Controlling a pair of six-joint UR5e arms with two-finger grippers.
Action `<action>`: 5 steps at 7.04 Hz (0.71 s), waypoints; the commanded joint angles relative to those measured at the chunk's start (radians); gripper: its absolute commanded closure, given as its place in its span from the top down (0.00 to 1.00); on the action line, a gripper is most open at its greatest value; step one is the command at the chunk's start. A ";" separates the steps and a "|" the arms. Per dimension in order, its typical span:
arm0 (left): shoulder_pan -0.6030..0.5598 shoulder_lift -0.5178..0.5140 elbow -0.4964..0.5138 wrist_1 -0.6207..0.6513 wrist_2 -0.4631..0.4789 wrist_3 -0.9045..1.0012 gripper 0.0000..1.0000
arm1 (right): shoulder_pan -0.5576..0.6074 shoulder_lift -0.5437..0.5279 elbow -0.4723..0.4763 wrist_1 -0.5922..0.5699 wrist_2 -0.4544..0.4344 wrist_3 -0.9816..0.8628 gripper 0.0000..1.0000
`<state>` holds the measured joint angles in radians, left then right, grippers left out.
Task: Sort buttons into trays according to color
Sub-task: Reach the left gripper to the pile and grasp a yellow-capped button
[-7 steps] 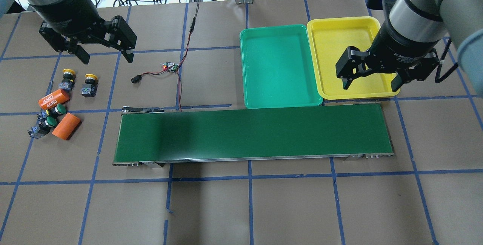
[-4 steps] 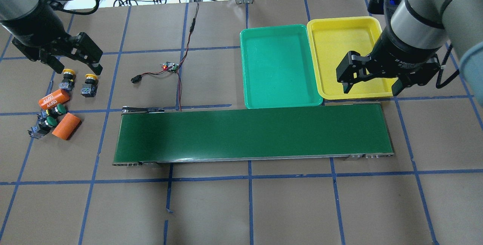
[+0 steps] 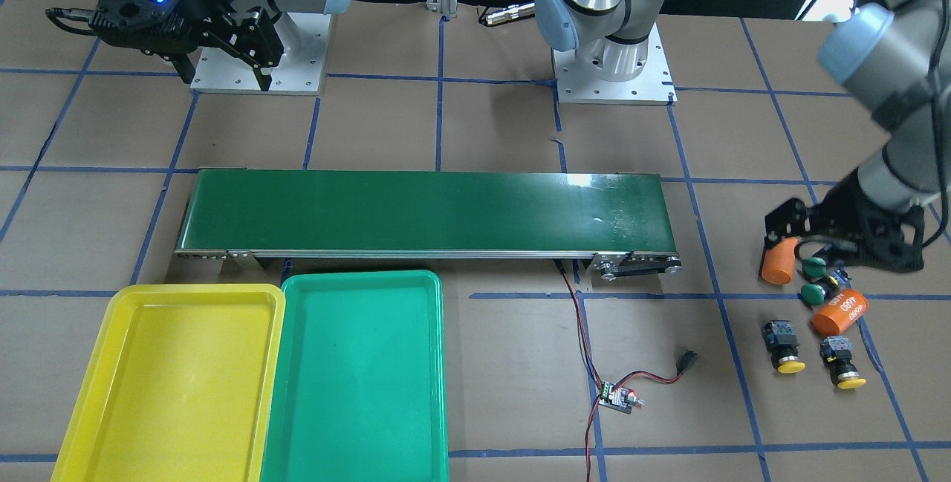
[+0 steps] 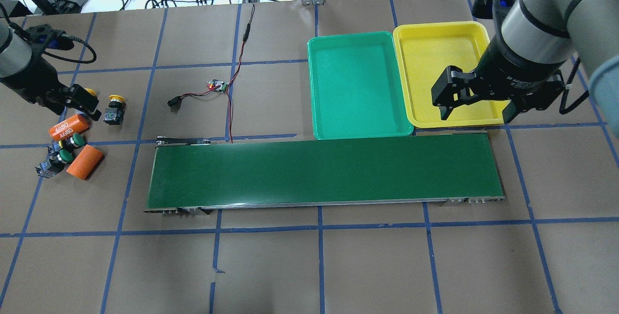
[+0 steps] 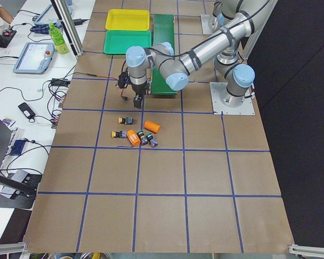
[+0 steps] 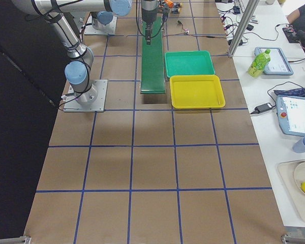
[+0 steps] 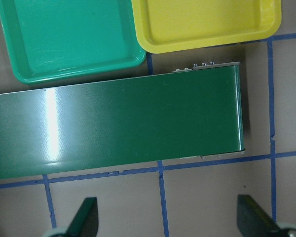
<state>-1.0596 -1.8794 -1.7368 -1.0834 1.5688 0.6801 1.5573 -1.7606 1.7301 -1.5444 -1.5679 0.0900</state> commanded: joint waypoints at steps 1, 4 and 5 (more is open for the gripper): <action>0.004 -0.223 0.183 0.079 -0.004 -0.208 1.00 | 0.001 0.001 0.000 0.001 -0.001 0.004 1.00; -0.040 -0.305 0.204 0.066 -0.004 -0.321 1.00 | -0.002 -0.002 0.025 -0.005 0.002 0.013 1.00; -0.043 -0.319 0.203 0.066 -0.004 -0.323 1.00 | -0.005 -0.002 0.025 -0.003 0.002 0.013 1.00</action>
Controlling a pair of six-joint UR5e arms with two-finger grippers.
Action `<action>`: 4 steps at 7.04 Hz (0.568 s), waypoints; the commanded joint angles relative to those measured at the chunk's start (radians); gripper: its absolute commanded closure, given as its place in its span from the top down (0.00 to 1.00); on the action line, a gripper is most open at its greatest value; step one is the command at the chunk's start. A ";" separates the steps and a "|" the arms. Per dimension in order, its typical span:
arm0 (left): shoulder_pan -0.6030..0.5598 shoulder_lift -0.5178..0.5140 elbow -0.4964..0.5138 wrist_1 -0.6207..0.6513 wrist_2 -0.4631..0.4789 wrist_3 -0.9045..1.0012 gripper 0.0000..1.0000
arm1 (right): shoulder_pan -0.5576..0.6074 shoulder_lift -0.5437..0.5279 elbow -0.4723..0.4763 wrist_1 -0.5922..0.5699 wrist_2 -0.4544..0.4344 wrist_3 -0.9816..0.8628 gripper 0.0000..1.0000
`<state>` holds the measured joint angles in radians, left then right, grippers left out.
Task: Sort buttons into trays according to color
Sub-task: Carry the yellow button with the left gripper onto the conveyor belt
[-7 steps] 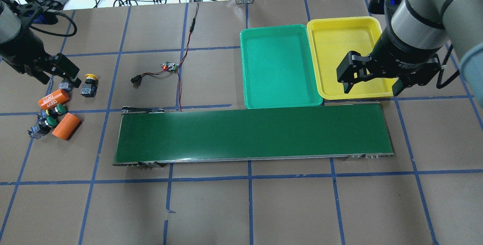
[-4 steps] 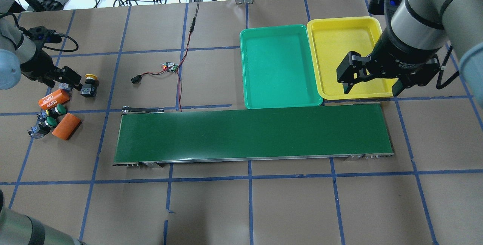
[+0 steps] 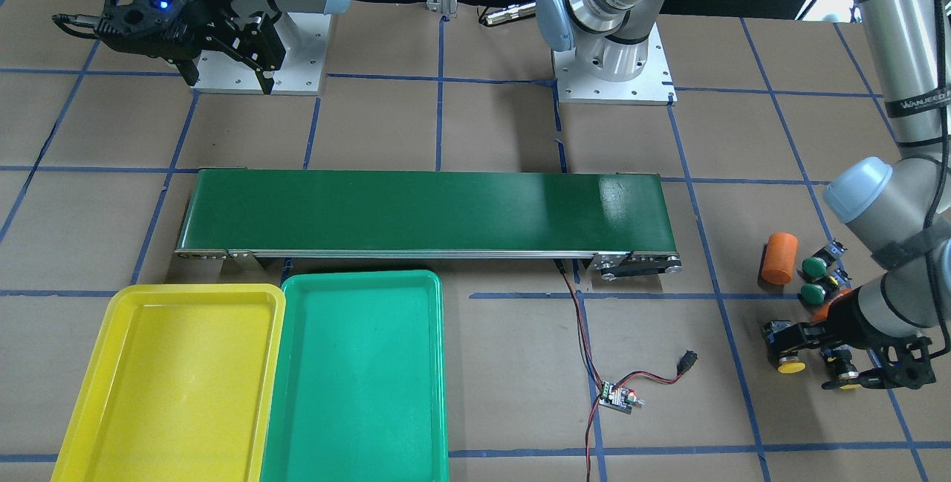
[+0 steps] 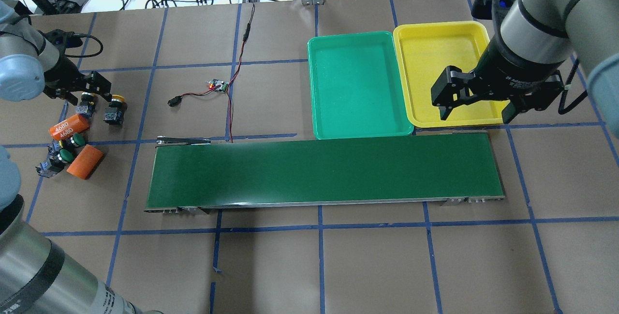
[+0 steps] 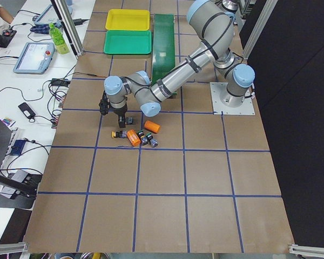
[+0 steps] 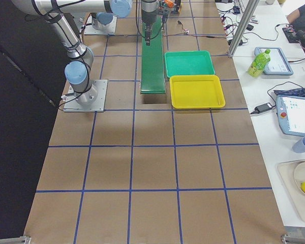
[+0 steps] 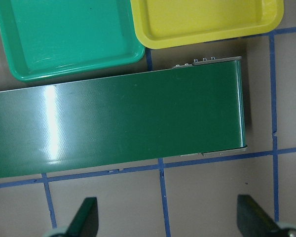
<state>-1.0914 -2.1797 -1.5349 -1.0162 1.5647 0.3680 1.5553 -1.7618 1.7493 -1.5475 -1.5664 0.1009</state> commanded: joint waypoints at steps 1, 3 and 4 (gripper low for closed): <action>-0.013 -0.028 0.002 -0.001 0.000 -0.009 0.99 | -0.004 -0.001 0.007 -0.003 0.000 0.002 1.00; -0.013 -0.029 0.001 -0.036 0.009 0.011 0.22 | -0.006 0.001 0.007 -0.005 0.002 0.002 1.00; -0.013 -0.031 -0.002 -0.038 0.011 0.019 0.00 | -0.006 0.001 0.009 -0.015 0.000 0.002 1.00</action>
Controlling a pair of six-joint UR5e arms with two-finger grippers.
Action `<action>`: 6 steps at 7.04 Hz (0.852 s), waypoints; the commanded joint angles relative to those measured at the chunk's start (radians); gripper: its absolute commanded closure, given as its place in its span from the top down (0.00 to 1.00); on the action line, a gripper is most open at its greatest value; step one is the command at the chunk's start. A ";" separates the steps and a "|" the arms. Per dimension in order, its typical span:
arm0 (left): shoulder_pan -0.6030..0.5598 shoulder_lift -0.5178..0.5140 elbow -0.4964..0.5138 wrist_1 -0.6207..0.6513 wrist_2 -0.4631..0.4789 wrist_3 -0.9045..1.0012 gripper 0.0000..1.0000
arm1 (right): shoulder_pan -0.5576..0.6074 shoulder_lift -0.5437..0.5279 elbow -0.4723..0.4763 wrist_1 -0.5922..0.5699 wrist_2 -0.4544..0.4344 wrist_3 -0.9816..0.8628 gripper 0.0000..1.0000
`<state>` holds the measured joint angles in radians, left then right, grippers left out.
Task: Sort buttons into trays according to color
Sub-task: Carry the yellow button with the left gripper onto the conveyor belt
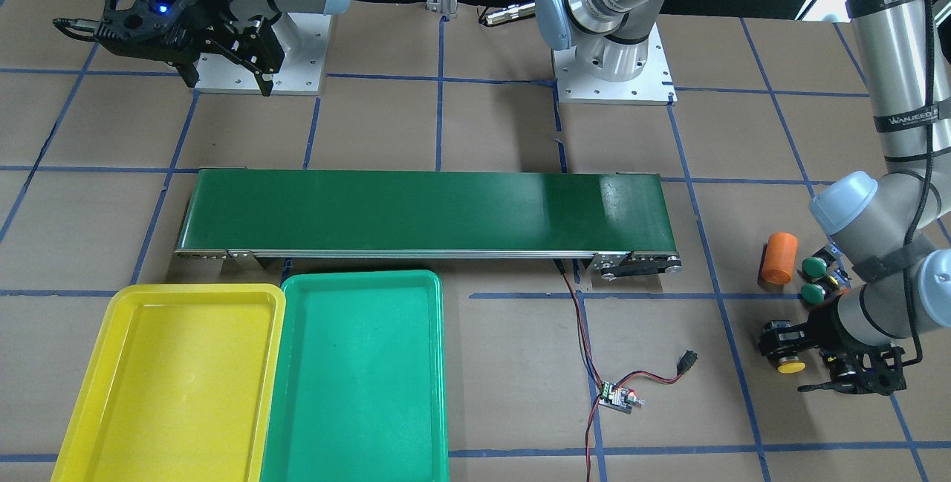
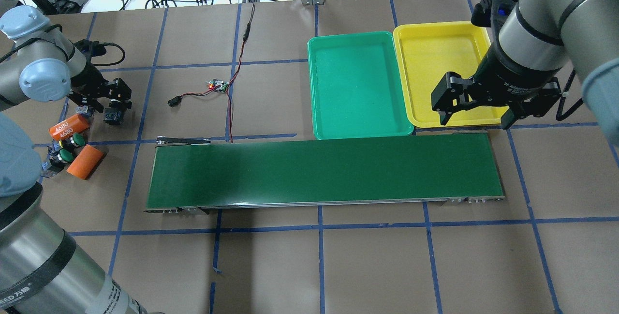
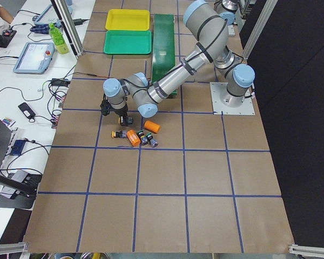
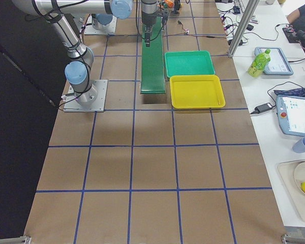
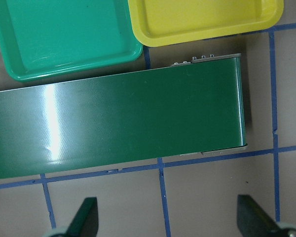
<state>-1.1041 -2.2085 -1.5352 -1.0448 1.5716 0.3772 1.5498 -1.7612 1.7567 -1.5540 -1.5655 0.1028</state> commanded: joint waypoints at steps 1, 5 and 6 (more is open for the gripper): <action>0.001 0.010 0.004 -0.018 0.007 0.011 0.00 | 0.000 0.002 0.009 -0.035 -0.001 -0.002 1.00; -0.127 0.288 -0.102 -0.245 -0.004 -0.078 0.00 | 0.000 -0.001 0.021 -0.063 -0.013 0.000 1.00; -0.173 0.403 -0.238 -0.242 -0.019 -0.112 0.00 | 0.000 0.003 0.027 -0.064 -0.008 -0.003 1.00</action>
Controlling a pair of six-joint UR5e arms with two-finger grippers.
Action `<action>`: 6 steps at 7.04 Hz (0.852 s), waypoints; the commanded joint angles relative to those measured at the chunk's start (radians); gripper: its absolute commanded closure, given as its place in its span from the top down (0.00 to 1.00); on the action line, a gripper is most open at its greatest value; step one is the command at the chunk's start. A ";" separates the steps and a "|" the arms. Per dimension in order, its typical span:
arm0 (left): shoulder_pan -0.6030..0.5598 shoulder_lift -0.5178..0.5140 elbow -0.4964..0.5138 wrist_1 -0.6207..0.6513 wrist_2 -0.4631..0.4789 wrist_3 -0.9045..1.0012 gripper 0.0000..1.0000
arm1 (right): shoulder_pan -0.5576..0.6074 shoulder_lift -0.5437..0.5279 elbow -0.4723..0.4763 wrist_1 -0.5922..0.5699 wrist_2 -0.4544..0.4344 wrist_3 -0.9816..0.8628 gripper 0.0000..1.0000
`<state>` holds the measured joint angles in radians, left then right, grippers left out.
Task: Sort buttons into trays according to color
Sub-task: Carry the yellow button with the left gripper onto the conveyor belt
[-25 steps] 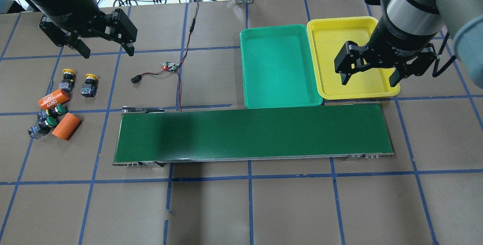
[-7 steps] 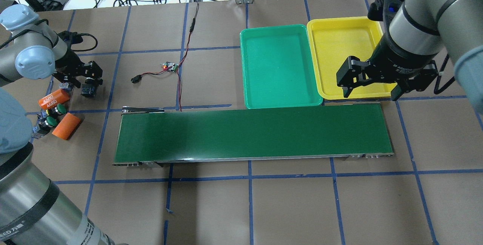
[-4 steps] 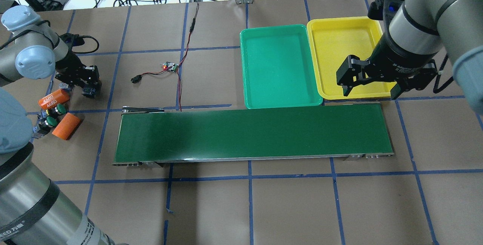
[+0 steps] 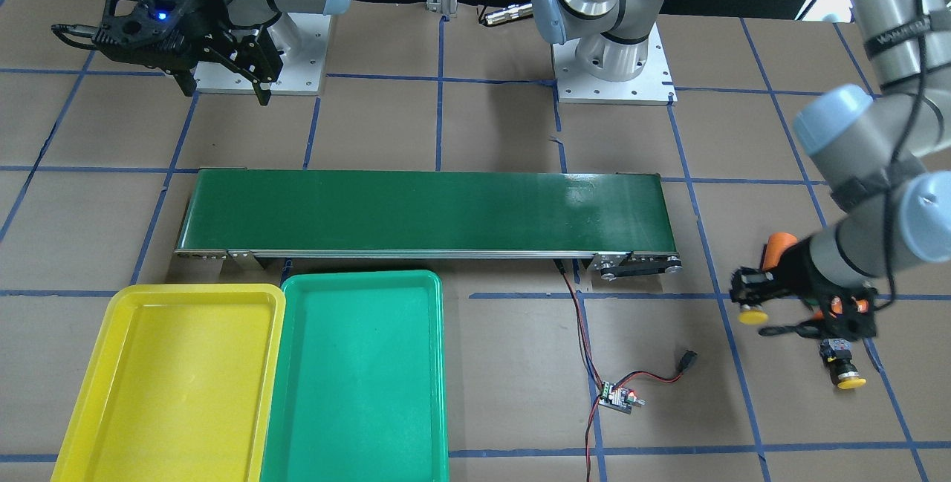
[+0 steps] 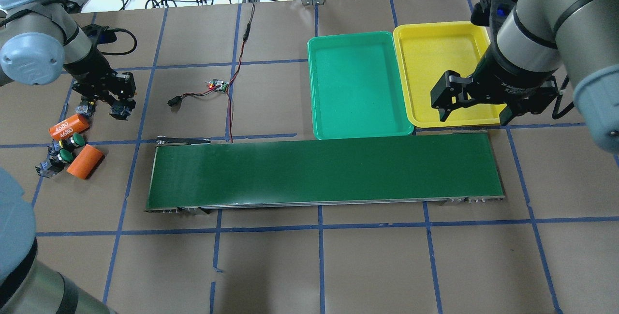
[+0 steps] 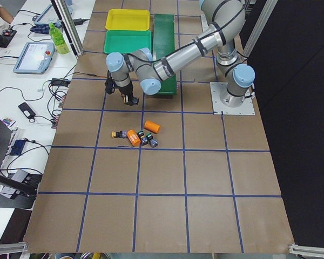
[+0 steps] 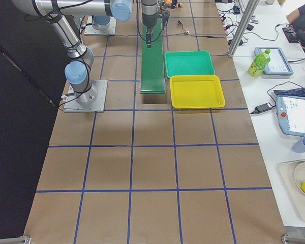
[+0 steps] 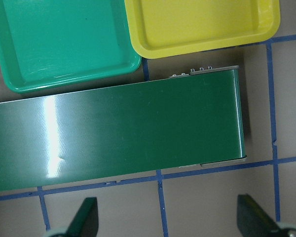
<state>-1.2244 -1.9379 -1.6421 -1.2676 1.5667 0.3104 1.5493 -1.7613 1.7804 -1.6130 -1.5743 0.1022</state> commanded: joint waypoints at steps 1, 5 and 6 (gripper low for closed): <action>-0.108 0.220 -0.253 -0.003 -0.014 -0.145 0.00 | 0.000 0.005 0.008 -0.013 0.008 -0.001 1.00; -0.230 0.248 -0.386 0.127 -0.010 -0.257 0.00 | 0.000 0.002 0.011 -0.015 -0.003 0.001 1.00; -0.231 0.241 -0.401 0.120 -0.013 -0.261 0.47 | 0.000 0.002 0.011 -0.021 0.005 0.001 1.00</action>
<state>-1.4516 -1.6844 -2.0227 -1.1685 1.5565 0.0555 1.5493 -1.7595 1.7916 -1.6291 -1.5736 0.1027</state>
